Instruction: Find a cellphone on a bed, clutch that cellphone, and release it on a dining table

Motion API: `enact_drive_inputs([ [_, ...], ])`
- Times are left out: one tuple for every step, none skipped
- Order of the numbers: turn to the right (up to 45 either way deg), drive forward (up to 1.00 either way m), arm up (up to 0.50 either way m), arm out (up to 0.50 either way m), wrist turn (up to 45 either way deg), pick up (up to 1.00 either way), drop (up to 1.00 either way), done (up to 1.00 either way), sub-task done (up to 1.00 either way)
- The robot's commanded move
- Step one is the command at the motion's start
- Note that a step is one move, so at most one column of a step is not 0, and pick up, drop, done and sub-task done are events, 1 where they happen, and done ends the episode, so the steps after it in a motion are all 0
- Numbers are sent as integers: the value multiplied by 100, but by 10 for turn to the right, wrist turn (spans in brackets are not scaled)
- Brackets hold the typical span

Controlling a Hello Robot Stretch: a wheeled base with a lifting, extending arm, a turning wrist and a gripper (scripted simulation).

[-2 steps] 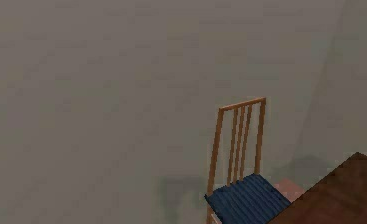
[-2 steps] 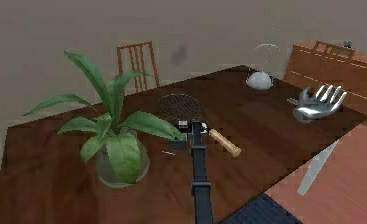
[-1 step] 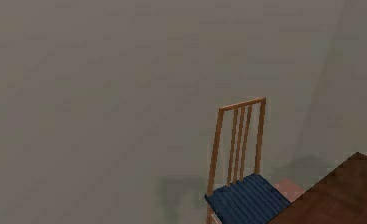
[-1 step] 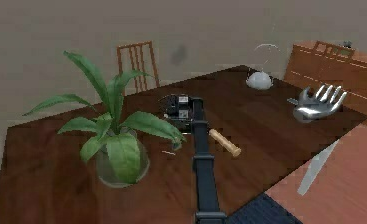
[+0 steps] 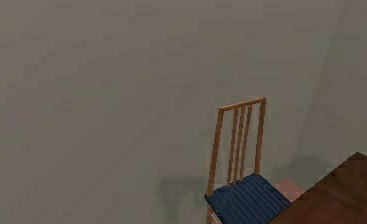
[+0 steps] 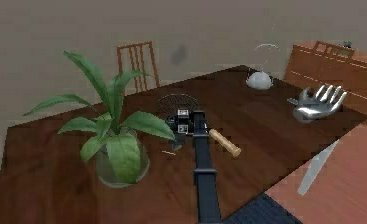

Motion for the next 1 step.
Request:
enact_drive_inputs([
  [0,0,0,0,0,0,0,100,0],
])
